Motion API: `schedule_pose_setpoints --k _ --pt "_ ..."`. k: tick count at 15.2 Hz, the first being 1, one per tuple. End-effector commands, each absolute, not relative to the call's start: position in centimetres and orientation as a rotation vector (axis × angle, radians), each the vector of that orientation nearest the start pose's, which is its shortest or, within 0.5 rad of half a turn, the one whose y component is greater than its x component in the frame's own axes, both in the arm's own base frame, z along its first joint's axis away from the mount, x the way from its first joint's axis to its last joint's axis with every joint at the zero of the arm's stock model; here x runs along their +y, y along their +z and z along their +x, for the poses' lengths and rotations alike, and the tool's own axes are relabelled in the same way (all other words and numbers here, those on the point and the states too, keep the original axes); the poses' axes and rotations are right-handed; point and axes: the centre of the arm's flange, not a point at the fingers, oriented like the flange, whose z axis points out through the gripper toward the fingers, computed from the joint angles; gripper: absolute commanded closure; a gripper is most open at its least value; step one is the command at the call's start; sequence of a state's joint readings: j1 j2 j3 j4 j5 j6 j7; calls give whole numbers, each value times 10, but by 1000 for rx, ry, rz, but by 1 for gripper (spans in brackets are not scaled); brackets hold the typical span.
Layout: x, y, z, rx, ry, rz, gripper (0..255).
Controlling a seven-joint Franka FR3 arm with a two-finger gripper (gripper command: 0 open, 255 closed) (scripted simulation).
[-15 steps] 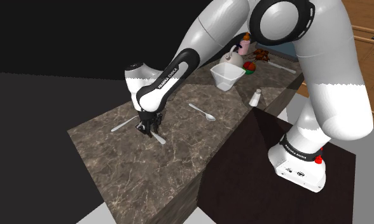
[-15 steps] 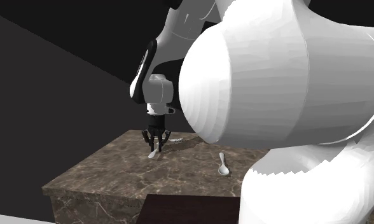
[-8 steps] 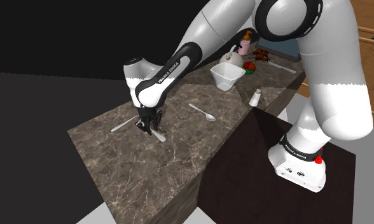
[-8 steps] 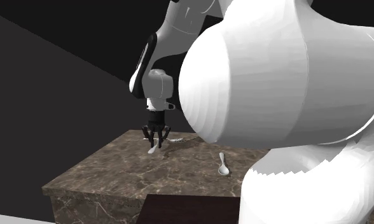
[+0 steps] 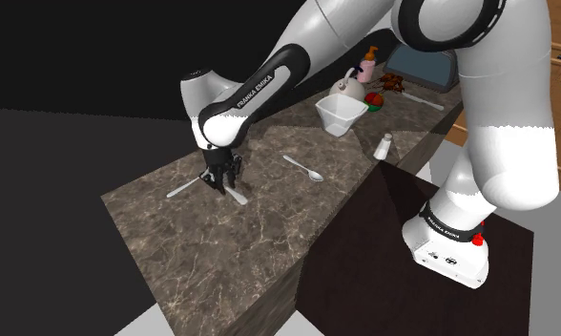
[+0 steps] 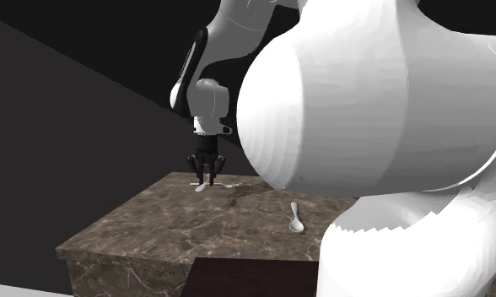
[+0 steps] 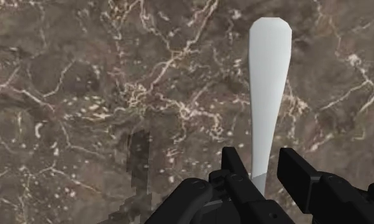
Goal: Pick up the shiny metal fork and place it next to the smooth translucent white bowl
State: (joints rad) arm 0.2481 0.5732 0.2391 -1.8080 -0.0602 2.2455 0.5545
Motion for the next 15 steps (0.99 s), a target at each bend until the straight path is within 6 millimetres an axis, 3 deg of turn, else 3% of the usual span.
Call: schedule_pose_setpoints --k 1,15 --pt "289 237 570 88 227 -3116 255" --pt "289 310 570 88 227 -3116 255"
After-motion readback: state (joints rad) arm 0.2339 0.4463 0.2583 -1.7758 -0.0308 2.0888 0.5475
